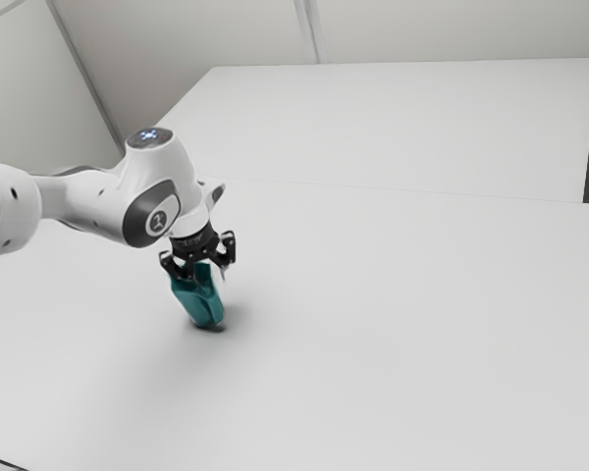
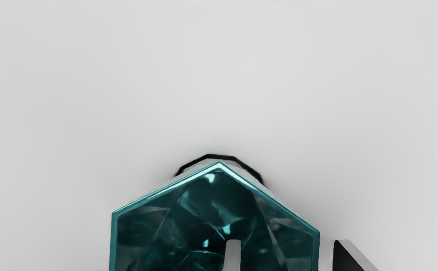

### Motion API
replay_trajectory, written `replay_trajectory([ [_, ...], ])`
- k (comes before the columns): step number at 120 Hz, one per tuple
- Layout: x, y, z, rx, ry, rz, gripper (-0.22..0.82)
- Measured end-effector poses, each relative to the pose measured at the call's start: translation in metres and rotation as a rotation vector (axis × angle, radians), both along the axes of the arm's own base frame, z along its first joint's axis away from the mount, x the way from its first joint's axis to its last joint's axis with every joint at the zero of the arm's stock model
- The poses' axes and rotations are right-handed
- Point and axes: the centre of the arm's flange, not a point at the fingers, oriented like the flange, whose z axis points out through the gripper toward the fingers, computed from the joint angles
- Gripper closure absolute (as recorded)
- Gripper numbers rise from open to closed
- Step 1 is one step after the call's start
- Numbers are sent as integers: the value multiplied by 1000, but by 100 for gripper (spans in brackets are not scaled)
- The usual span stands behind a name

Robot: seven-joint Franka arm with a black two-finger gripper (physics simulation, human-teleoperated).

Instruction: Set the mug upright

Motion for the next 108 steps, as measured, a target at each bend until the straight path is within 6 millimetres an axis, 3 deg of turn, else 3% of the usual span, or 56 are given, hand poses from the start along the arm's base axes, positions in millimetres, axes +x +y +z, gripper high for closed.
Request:
replay_trajectory([
  [16,-2,-1,20,2,-30,23,22],
  [37,-7,-3,51,7,-55,43,9],
  [63,11,-20,115,17,-92,-18,3],
  [85,31,-16,172,40,-100,-134,1],
  [108,36,-13,221,61,-97,-232,1],
])
